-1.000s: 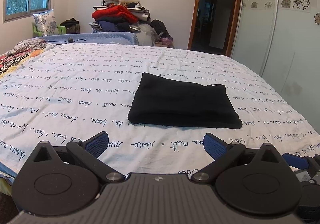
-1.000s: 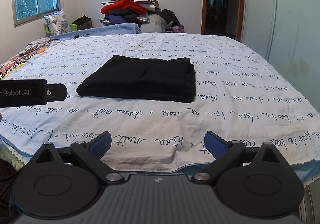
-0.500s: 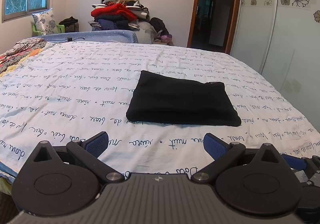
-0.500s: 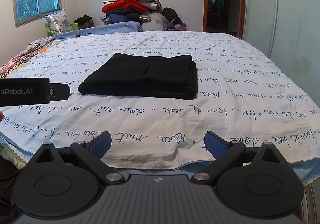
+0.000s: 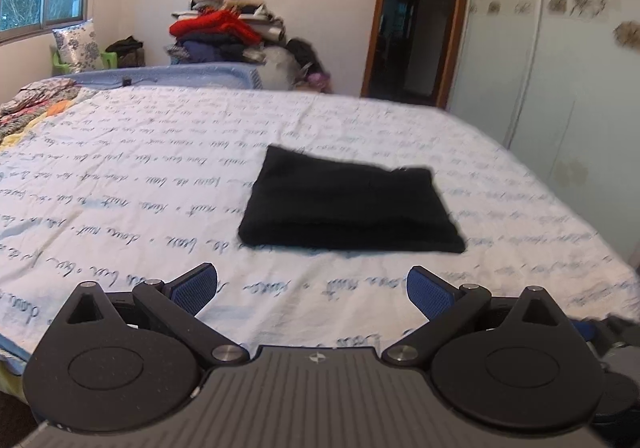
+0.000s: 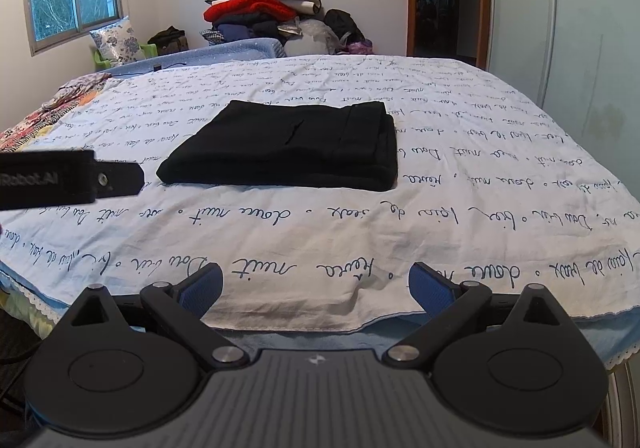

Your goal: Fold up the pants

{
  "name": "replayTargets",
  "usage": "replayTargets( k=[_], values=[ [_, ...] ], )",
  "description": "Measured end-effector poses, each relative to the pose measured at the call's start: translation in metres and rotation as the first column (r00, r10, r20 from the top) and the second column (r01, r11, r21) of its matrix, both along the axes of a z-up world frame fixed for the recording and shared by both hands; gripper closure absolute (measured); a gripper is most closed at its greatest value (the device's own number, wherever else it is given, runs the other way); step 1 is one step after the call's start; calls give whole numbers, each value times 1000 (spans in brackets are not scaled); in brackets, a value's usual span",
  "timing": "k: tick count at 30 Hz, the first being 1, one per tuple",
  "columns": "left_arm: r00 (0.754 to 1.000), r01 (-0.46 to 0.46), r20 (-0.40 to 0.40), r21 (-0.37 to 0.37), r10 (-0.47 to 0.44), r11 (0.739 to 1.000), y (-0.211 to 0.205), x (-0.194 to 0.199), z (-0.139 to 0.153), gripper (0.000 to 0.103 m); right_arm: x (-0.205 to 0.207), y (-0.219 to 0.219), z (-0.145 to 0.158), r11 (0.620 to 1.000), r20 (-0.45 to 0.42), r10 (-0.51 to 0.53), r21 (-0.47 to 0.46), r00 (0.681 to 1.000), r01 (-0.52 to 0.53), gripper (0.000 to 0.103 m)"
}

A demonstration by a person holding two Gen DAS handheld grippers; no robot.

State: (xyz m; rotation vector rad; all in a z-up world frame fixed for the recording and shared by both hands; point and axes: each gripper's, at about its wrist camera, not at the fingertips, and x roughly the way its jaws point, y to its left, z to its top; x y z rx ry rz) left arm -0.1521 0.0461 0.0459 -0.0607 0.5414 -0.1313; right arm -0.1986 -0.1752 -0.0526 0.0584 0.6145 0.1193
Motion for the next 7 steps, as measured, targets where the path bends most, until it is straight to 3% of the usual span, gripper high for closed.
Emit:
replayTargets(
  k=[4,7],
  values=[
    [998,65,9,-89,-64,994,5,-4,5,4,0,0,-1,1000,-7,-3,8,1000,3,3],
    [999,46,7,-37,-46,998,-2,-2,6,0,-1,-1,-2,1000,-9,-3,12,1000,3,3]
  ],
)
